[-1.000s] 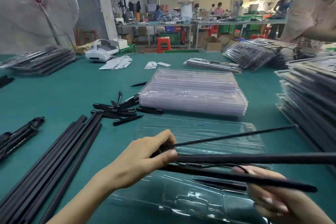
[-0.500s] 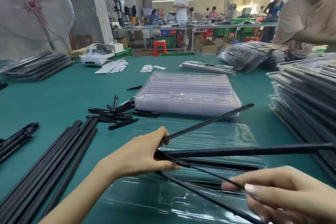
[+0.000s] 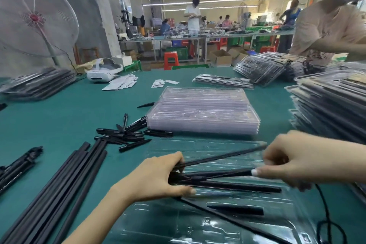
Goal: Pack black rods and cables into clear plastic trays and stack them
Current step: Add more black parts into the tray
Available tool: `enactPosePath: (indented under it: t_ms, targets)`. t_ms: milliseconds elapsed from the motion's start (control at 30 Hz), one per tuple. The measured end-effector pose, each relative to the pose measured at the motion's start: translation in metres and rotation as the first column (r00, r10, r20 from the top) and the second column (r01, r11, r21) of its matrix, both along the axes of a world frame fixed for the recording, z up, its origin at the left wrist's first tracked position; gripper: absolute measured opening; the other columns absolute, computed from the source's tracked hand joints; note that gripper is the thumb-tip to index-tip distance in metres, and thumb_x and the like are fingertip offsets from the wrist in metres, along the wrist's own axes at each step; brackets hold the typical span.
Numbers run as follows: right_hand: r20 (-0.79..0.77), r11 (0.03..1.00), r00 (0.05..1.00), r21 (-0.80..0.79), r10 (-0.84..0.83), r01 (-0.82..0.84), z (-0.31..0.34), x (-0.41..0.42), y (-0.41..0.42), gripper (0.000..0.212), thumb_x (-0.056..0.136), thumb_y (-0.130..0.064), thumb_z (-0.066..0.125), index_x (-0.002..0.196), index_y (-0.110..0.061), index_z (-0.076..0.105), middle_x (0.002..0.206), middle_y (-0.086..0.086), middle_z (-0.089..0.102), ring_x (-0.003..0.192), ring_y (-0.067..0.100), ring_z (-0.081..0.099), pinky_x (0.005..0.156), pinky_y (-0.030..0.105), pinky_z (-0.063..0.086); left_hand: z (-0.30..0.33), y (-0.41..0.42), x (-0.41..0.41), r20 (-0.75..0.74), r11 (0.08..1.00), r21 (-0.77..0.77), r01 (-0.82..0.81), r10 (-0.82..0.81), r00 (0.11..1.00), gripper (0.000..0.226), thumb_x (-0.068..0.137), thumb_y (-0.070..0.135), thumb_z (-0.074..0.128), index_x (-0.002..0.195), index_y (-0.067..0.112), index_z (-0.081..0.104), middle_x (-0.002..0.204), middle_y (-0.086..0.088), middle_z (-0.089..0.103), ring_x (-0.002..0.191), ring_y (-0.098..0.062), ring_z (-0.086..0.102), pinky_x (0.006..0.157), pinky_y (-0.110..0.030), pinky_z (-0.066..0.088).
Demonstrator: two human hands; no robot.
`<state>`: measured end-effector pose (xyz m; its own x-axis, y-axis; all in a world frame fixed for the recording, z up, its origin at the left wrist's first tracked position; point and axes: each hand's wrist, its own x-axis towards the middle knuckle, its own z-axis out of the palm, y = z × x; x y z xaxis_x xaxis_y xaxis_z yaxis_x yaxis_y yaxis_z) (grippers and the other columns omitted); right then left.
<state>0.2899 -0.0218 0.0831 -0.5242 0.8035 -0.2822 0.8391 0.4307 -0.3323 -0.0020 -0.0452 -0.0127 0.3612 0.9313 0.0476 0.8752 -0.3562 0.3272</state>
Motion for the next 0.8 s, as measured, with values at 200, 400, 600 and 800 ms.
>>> enactPosePath:
  t_ms: [200,400,600,800]
  targets:
    - [-0.467,0.557,0.787,-0.807,-0.403,-0.193,-0.045,0.029,0.006,0.027,0.092,-0.043,0.059,0.090,-0.017,0.055,0.068,0.008,0.053,0.061,0.024,0.063,0.074,0.039,0.055,-0.006,0.004,-0.033,0.127,0.998,-0.042,-0.056,0.061,0.990,0.054,0.064,0.080,0.047,0.083,0.029,0.042,0.079,0.015,0.053,0.073,-0.005,0.046,0.070,-0.022,0.037]
    - [-0.398,0.639,0.877,-0.755,-0.270,-0.146,-0.093,0.057,-0.002,0.041,0.088,-0.055,0.061,0.123,-0.033,0.056,0.069,-0.011,0.050,0.052,0.006,0.038,0.046,0.015,0.035,-0.019,0.002,-0.044,0.107,0.996,-0.075,-0.056,0.064,0.992,0.050,0.062,0.077,0.055,0.082,0.033,0.043,0.082,0.017,0.055,0.075,-0.005,0.048,0.070,-0.021,0.039]
    - [-0.205,0.946,0.974,-0.287,0.093,-0.150,-0.101,0.074,-0.013,0.046,0.081,-0.078,0.042,0.096,-0.038,0.059,0.080,-0.015,0.060,0.073,-0.007,0.051,0.074,0.017,0.045,-0.033,0.001,-0.036,0.008,0.997,-0.071,-0.037,0.037,0.999,0.047,0.060,0.080,0.056,0.087,0.043,0.043,0.090,0.022,0.056,0.084,0.000,0.051,0.077,-0.019,0.042]
    - [-0.550,0.927,0.786,-0.369,-0.282,0.074,-0.115,0.067,-0.034,0.027,0.085,-0.046,0.046,0.096,-0.034,0.067,0.048,0.002,0.048,0.046,0.010,0.039,0.051,0.019,0.036,-0.048,-0.009,-0.036,0.179,0.998,0.005,0.058,-0.058,0.982,0.059,0.066,0.079,0.061,0.117,0.051,0.053,0.113,0.029,0.046,0.114,0.003,0.042,0.102,-0.016,0.025]
